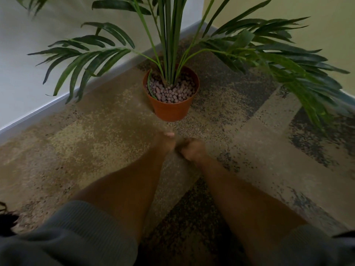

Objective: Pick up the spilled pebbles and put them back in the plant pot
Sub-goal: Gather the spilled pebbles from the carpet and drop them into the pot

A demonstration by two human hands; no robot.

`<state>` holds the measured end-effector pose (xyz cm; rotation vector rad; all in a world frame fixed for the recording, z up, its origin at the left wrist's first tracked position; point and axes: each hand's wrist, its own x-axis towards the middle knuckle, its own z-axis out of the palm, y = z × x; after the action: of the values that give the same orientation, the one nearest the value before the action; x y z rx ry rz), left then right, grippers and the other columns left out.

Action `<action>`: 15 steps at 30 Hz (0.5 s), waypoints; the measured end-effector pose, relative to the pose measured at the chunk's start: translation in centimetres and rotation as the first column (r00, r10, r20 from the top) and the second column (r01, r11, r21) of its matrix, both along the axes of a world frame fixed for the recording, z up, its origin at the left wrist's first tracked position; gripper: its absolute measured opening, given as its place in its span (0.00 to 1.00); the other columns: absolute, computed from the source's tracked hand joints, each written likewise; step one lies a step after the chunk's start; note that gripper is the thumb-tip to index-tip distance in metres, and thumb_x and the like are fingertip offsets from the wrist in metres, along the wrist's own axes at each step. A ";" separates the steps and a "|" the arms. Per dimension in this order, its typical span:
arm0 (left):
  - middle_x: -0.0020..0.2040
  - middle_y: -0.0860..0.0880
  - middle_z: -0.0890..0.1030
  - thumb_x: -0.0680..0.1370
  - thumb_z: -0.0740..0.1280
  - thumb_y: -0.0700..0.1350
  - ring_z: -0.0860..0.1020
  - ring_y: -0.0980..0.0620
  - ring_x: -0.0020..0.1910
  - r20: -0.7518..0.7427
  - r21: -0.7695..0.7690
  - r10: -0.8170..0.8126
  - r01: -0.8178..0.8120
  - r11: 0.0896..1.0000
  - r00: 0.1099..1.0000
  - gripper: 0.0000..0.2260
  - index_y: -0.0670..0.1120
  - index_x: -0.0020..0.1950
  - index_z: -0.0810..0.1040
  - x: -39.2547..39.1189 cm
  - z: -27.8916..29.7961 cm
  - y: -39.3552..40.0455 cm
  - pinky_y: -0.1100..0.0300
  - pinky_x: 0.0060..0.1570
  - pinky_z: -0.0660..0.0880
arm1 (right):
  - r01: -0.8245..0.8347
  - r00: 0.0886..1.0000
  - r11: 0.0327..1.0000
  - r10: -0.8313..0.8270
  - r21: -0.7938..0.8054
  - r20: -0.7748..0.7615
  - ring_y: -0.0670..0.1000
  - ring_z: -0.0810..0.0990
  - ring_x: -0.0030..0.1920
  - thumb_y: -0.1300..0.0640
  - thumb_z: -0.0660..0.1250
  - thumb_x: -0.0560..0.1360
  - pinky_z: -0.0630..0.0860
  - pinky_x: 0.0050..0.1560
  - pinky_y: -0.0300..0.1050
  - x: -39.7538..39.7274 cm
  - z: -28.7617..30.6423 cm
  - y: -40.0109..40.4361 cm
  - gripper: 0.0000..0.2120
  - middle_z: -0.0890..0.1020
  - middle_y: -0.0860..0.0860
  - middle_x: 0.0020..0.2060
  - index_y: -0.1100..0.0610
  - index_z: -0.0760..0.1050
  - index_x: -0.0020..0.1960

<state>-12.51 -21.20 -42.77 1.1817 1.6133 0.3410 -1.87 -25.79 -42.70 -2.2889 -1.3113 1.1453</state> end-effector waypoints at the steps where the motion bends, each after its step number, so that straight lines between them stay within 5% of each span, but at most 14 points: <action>1: 0.63 0.46 0.78 0.78 0.63 0.38 0.77 0.46 0.60 -0.010 0.008 -0.009 0.009 1.000 1.000 0.13 0.44 0.62 0.78 0.0 -0.4 -0.1 0.50 0.64 0.73 | -0.018 1.000 1.000 0.018 0.010 0.021 0.51 0.80 0.46 0.58 0.65 0.76 0.76 0.46 0.42 0.0 -0.4 0.0 0.08 0.82 0.52 0.45 0.59 0.80 0.50; 4: 0.61 0.44 0.80 0.76 0.66 0.35 0.78 0.47 0.59 0.008 -0.011 -0.039 0.039 0.999 0.999 0.11 0.45 0.57 0.79 0.1 -2.1 0.1 0.55 0.61 0.75 | -0.089 0.992 0.996 0.086 0.027 0.097 0.54 0.80 0.51 0.55 0.65 0.75 0.78 0.52 0.45 -0.3 -1.9 0.0 0.11 0.82 0.54 0.50 0.57 0.80 0.54; 8: 0.53 0.50 0.81 0.78 0.67 0.42 0.79 0.55 0.48 -0.123 0.121 -0.138 0.153 0.981 0.983 0.08 0.47 0.56 0.81 0.0 -2.4 -0.3 0.68 0.42 0.72 | -0.105 0.990 0.993 0.101 0.046 0.094 0.54 0.81 0.52 0.48 0.62 0.75 0.76 0.53 0.40 -0.7 -4.7 0.2 0.13 0.83 0.54 0.47 0.54 0.80 0.50; 11: 0.53 0.49 0.83 0.77 0.67 0.44 0.80 0.53 0.48 -0.232 0.194 -0.207 0.254 0.948 0.950 0.09 0.47 0.55 0.82 -0.1 -2.6 -0.5 0.64 0.46 0.76 | -0.093 0.992 0.994 0.088 0.058 0.087 0.53 0.80 0.53 0.50 0.63 0.75 0.69 0.52 0.34 -0.7 -5.2 0.0 0.14 0.82 0.53 0.53 0.55 0.80 0.55; 15: 0.55 0.47 0.83 0.76 0.68 0.40 0.80 0.49 0.53 -0.249 0.149 -0.237 0.279 0.949 0.939 0.08 0.48 0.53 0.82 -0.1 -3.4 -0.6 0.54 0.57 0.78 | -0.151 0.982 0.983 0.138 0.100 0.132 0.52 0.79 0.48 0.54 0.64 0.72 0.67 0.55 0.37 -0.7 -5.5 0.0 0.07 0.82 0.53 0.49 0.50 0.81 0.43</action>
<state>-12.62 -21.80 -46.15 1.6054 1.6200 0.1893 -2.60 -25.82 -48.24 -2.2486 -1.5696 0.9587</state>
